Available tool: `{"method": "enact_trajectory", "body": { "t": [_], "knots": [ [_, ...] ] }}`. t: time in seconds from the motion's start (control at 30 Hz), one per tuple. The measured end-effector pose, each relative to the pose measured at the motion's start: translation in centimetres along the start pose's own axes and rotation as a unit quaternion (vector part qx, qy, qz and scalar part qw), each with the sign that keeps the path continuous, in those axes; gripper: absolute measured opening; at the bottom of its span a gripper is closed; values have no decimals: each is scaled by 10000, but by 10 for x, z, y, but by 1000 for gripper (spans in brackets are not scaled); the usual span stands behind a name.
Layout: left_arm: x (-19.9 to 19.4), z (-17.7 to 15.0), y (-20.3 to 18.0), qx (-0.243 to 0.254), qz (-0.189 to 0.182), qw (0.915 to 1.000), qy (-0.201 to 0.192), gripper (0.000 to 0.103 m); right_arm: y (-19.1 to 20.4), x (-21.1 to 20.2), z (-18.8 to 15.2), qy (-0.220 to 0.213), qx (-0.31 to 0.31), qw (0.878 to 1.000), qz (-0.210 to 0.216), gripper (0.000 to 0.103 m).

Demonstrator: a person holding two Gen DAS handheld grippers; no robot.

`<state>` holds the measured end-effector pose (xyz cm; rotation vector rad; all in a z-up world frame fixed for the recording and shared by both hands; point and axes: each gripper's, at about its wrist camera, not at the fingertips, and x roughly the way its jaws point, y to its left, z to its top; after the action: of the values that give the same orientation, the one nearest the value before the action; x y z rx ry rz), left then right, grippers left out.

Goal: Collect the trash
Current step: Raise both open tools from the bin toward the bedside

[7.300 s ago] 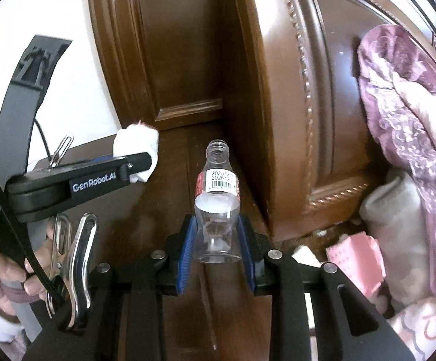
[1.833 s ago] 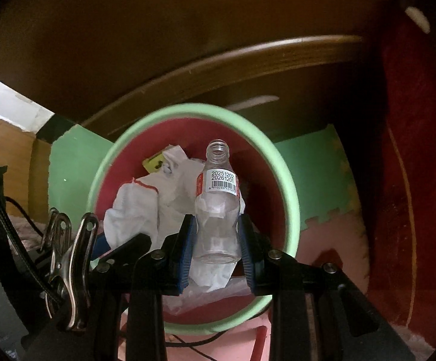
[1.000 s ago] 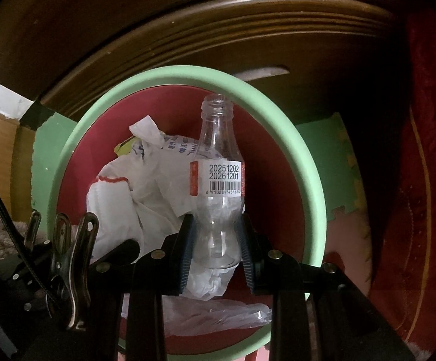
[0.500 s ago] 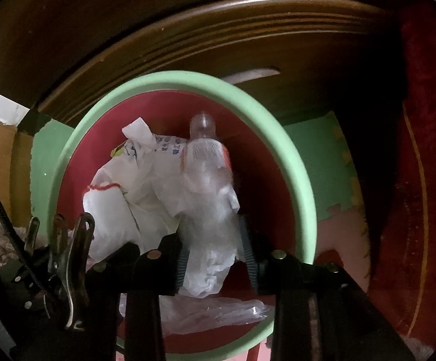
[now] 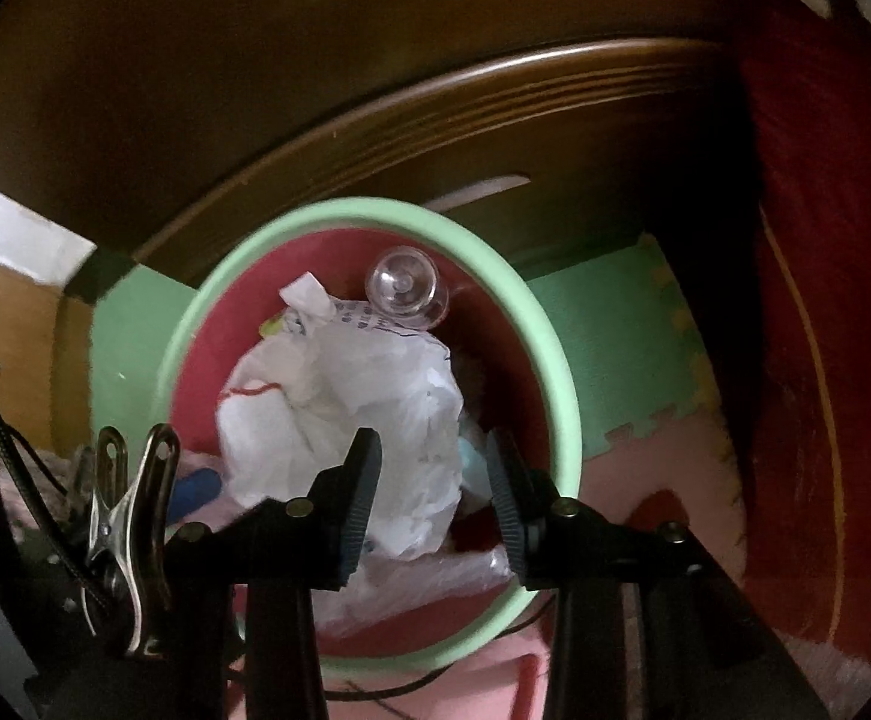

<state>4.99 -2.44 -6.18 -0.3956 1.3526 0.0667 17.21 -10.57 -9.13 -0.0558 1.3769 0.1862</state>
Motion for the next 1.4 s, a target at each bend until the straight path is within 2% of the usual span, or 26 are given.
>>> {"method": "enact_trajectory", "body": {
  "t": [0.17, 0.3, 0.53, 0.73, 1.0, 1.17, 1.3, 1.4],
  "knots": [
    [-25, -5, -2, 92, -121, 9997, -177, 55, -5, -26, -2, -229, 120, 9994, 223, 37],
    [-44, -5, -8, 249, -37, 9991, -328, 55, -6, -46, -6, -397, 194, 9982, 415, 38],
    [-94, -6, -25, 653, -7, 9940, -883, 55, -6, -88, -16, -792, 171, 9949, 593, 38],
    [-128, -7, -47, 1012, -65, 9874, -1213, 55, -4, -128, -22, -1270, -83, 9908, 470, 37],
    [-167, -3, -75, 1283, -227, 9804, -1480, 55, -9, -174, -27, -1696, -269, 9836, 556, 37],
    [-194, 8, -90, 1364, -293, 9750, -1727, 55, -20, -208, -20, -2061, -306, 9758, 657, 37],
    [-217, 19, -104, 1516, -265, 9673, -2018, 55, -32, -232, -9, -2290, -398, 9716, 440, 37],
    [-229, 31, -117, 1584, -343, 9649, -2064, 55, -42, -246, -1, -2396, -433, 9689, 442, 38]
  ]
}}
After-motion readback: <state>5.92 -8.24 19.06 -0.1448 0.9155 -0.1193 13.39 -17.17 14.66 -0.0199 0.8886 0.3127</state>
